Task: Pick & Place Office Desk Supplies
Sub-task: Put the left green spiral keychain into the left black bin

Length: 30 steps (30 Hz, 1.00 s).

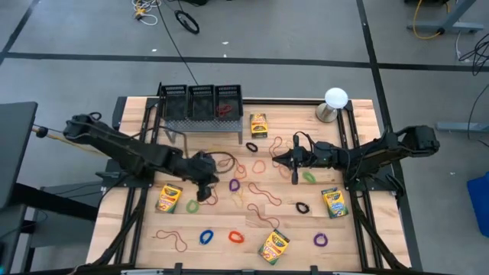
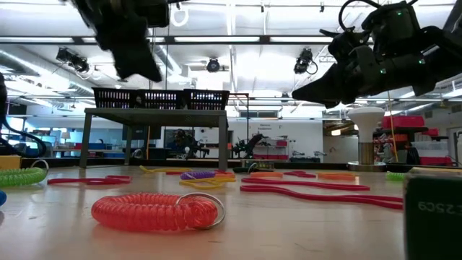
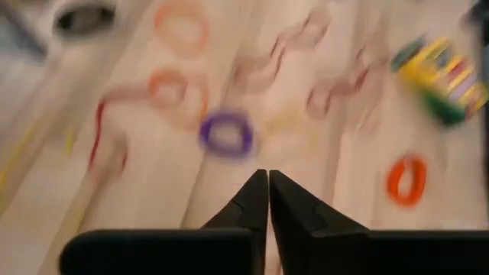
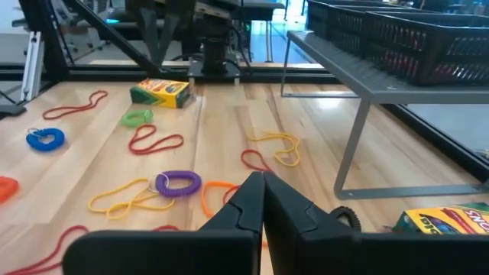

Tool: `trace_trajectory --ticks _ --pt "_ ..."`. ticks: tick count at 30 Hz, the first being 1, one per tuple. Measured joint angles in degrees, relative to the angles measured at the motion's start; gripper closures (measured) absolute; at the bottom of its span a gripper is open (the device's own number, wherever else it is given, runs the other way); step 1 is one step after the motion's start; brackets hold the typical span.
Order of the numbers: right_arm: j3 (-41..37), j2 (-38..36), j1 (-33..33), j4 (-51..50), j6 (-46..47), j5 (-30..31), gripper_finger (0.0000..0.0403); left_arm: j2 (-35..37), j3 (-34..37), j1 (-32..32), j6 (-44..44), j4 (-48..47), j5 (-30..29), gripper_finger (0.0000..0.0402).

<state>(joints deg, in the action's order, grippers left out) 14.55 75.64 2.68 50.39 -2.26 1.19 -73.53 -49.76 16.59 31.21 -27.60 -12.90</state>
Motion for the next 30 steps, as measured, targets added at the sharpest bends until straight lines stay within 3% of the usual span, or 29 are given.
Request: trace_trajectory --ticks 3,6,9,16,22,30 --pt "0.00 0.00 0.00 -0.24 -0.11 0.00 0.0392 -2.85 -4.41 2.68 5.87 -14.40 3.01 0.0349" --pt "0.00 0.00 0.00 -0.43 -0.13 0.00 0.0392 -6.16 -5.05 5.19 9.81 -20.73 8.28 0.0312" --pt "-0.01 0.02 0.00 -1.03 -0.14 0.00 0.0392 -10.07 -5.04 7.77 11.23 -21.87 10.48 0.0275" --pt "0.00 0.04 0.00 -1.79 -0.15 -0.02 0.0392 -17.53 -5.00 10.15 11.75 -21.25 9.41 0.0207" --pt "0.00 0.04 0.00 -2.13 -0.15 -0.02 0.0392 -21.75 -5.00 10.52 9.63 -20.67 7.53 0.0200" --pt "0.00 0.04 0.00 -2.21 -0.15 -0.02 0.0391 -26.27 -4.97 10.55 6.16 -20.44 5.44 0.0233"
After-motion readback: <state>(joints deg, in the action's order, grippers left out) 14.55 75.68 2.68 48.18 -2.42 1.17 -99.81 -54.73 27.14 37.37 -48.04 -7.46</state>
